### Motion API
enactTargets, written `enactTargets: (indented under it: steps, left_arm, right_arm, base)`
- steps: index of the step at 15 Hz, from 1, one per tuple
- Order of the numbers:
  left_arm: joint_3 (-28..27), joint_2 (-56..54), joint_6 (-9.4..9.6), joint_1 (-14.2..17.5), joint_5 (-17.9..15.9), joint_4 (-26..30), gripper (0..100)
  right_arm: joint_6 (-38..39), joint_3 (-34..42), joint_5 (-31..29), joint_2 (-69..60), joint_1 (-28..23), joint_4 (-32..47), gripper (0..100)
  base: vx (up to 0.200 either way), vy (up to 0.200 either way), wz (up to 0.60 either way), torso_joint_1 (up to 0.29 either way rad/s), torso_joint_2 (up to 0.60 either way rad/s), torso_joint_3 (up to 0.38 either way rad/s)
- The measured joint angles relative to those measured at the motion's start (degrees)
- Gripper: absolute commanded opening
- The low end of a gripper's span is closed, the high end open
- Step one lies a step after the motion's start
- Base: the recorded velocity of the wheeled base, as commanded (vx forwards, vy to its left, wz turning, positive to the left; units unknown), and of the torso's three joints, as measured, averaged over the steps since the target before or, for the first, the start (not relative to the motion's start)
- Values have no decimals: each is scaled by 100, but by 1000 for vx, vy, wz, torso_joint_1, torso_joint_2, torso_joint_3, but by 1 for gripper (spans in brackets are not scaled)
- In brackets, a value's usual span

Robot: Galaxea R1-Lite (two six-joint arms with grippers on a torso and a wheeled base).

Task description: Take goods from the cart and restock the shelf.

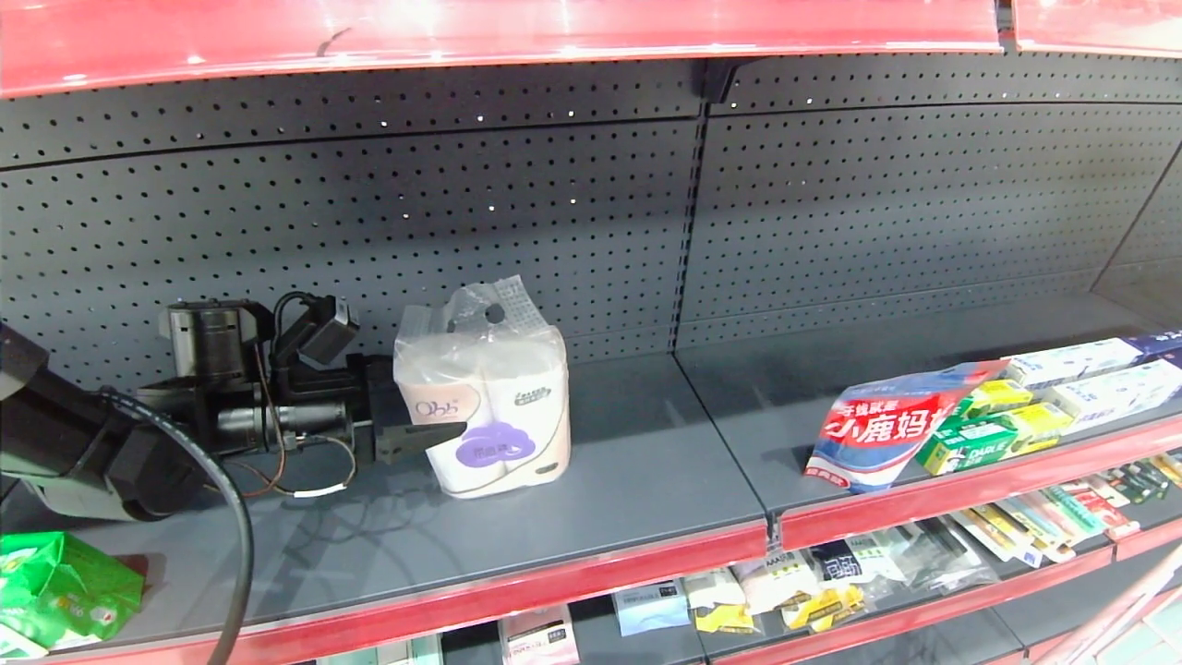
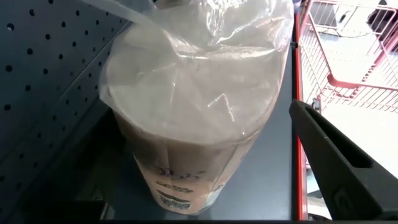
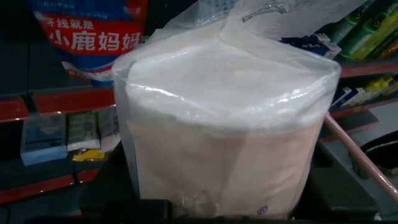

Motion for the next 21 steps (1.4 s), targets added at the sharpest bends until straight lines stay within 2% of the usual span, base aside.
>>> enactTargets:
  steps: [1, 2, 13, 17, 21]
  left_arm:
    - [0, 2, -2, 0, 5, 2, 100]
    - [0, 6, -15, 0, 5, 2, 0]
    - [-9, 33, -37, 20, -83, -6, 0]
    - [232, -177, -61, 91, -325, 13, 0]
    - [741, -435, -15, 272, -496, -4, 0]
  right_arm:
    - [-2, 0, 0, 0, 0, 0, 0]
    - [-5, 0, -2, 0, 0, 2, 0]
    - [0, -44, -10, 0, -11, 0, 0]
    - [0, -44, -2, 0, -37, 0, 0]
    - [0, -39, 0, 2, -48, 0, 0]
  base:
    - [0, 0, 0, 0, 0, 0]
    - [0, 0, 0, 0, 0, 0]
    - [0, 0, 0, 0, 0, 0]
    - [0, 0, 0, 0, 0, 0]
    - [0, 0, 0, 0, 0, 0]
